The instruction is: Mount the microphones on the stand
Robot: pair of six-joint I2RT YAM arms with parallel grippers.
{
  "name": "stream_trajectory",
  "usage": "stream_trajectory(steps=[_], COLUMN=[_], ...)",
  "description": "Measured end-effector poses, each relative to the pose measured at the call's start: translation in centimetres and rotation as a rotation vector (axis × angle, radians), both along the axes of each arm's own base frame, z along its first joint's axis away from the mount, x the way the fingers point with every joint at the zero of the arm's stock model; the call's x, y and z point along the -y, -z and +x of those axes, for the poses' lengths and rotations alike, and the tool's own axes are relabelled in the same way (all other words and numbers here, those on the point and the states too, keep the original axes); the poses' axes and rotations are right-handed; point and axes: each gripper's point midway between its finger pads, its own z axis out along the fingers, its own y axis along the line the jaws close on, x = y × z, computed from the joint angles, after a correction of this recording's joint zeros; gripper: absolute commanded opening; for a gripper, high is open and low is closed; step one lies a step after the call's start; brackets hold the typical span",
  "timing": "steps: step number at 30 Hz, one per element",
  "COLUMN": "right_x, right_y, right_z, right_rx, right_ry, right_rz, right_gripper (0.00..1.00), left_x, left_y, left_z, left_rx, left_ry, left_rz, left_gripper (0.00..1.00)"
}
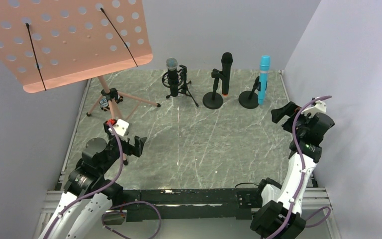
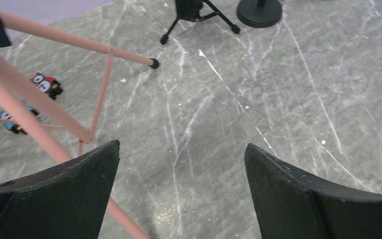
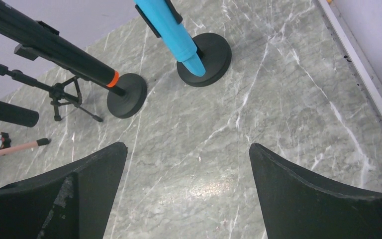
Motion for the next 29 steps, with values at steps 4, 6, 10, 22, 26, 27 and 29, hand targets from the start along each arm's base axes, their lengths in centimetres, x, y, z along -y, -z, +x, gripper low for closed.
stream_trajectory(steps=[4, 6, 10, 22, 26, 27, 29], right_x=[-0.1, -0.2, -0.3, -0.3, -0.4, -0.5, -0.5], right_y=[-0.3, -0.6, -0.9, -1.6, -1.9, -2.0, -2.1], right_z=[-0.1, -0.3, -0.6, -1.0, -1.2, -1.2, -1.3], right_rx=[0.011, 0.022, 0.038, 0.062, 0.072, 0.075, 0.081], right_ry=[0.000, 0.001, 0.007, 0.015, 0.017, 0.017, 0.018], right_rz=[-0.007, -0.015, -0.029, -0.044, -0.045, -0.047, -0.049], right_gripper=[1.00, 1.00, 1.00, 1.00, 1.00, 1.00, 1.00], left_x=[-1.3, -1.8, -2.7, -3.5, -3.5, -3.6, -3.6], left_y=[-0.4, -0.6, -1.1, -0.4, -0.2, -0.2, -0.2], left_z=[0.3, 0.4, 0.4, 0.4, 0.3, 0.3, 0.3], left_rx=[0.023, 0.035, 0.059, 0.053, 0.048, 0.047, 0.047], left_ry=[-0.073, -0.102, -0.147, -0.187, -0.186, -0.186, -0.186], left_rz=[0.004, 0.004, 0.001, 0.015, 0.020, 0.021, 0.022], left_gripper=[0.99, 0.99, 0.99, 0.99, 0.99, 0.99, 0.99])
